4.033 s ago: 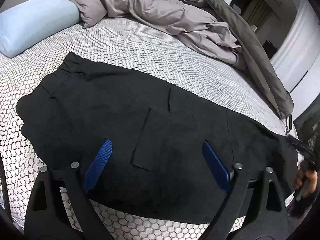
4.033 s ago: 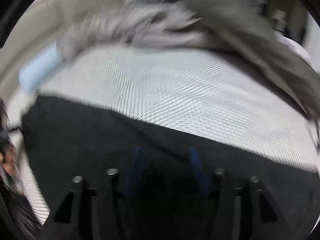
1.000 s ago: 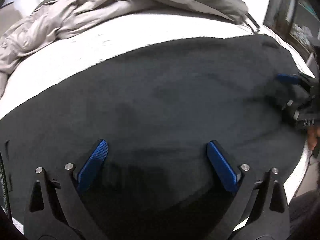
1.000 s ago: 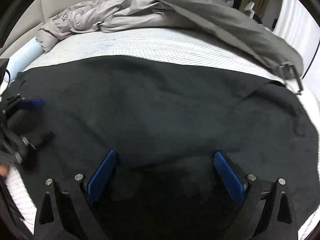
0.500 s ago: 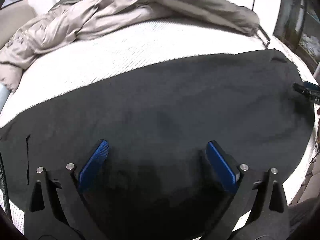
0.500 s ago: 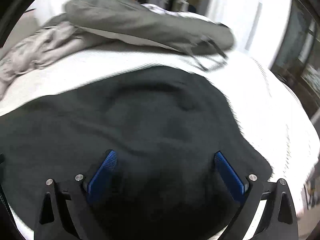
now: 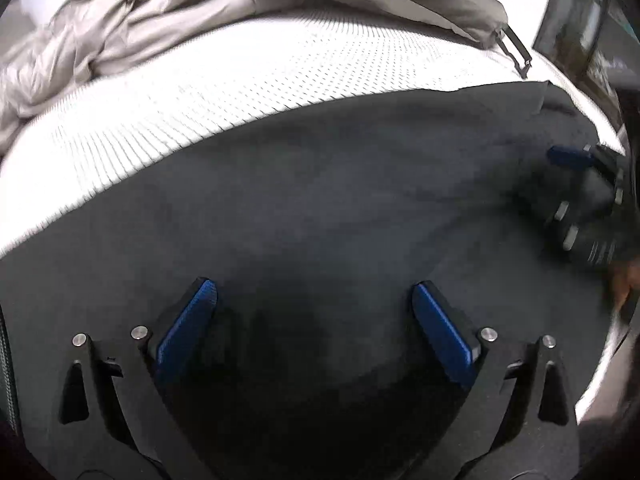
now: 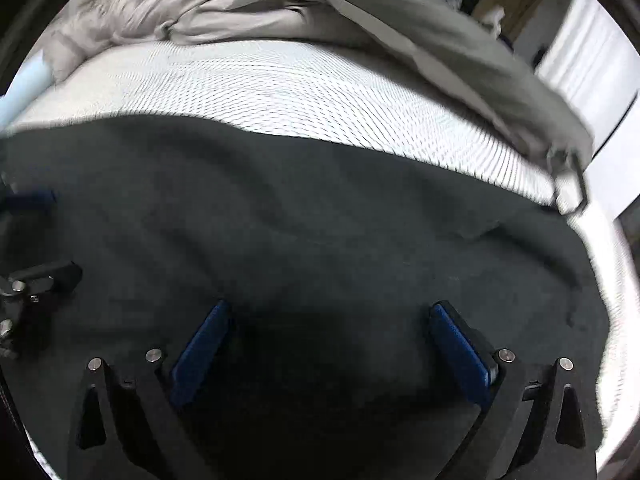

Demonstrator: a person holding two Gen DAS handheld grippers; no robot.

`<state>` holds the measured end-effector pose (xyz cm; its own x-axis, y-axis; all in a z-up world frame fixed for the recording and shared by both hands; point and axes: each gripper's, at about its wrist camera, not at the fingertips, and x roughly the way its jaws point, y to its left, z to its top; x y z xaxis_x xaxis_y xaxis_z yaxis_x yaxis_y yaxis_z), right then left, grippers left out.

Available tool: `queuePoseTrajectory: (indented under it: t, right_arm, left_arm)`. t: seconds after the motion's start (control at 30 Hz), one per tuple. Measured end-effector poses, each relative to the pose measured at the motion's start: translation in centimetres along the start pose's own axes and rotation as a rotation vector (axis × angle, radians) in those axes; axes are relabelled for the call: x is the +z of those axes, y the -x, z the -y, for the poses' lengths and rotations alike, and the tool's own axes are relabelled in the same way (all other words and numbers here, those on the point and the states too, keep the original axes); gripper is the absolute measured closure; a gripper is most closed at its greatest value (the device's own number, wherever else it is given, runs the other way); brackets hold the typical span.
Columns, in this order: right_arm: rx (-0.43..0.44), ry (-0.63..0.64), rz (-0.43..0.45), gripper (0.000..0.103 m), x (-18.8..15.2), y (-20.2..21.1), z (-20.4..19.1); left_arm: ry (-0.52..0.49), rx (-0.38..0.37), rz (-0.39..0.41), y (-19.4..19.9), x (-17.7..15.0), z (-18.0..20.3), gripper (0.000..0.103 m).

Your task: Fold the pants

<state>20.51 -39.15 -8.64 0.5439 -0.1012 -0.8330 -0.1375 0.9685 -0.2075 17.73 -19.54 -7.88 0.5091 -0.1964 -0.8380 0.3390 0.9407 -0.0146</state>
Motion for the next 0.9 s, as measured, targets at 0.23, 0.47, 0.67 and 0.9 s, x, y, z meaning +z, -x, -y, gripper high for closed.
queuePoseTrajectory:
  t: [0.23,0.47,0.67,0.9]
  right_arm:
    - [-0.309,-0.312,-0.026,0.003,-2.4,-0.1,12.6]
    - [-0.247,-0.286,0.073,0.003,-1.3,5.5,9.2]
    - [-0.084,-0.097,0.107,0.003,3.7,3.8,0.9]
    - [-0.078,0.03,0.018,0.005,5.3,-1.3,-2.5]
  left_arm:
    - [0.184,0.123,-0.029,-0.3,-0.3,-8.2,0.001]
    - [0.173,0.077,0.096,2.5,1.7,-7.7,0.007]
    - [0.123,0.059,0.122,0.2,3.5,-4.9,0.007]
    - [0.171,0.023,0.035,-4.5,4.1,-4.4,0.012]
